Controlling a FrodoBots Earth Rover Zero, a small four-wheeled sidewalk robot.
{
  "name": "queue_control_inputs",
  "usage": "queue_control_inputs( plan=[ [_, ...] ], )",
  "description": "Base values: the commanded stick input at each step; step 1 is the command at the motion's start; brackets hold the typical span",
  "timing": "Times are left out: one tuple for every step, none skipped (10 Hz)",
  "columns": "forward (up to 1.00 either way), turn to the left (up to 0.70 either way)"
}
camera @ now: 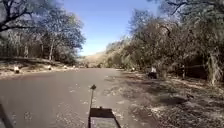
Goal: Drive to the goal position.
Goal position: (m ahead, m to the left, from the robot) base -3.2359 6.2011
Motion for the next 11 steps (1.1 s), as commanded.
queue_control_inputs(
  plan=[
    [1.00, 0.00],
    [1.00, 0.00],
    [1.00, 0.00],
    [1.00, 0.00],
    [1.00, 0.00],
    [1.00, 0.06],
    [1.00, 0.18],
    [1.00, 0.25],
    [1.00, 0.14],
    [1.00, 0.03],
    [1.00, 0.00]
  ],
)
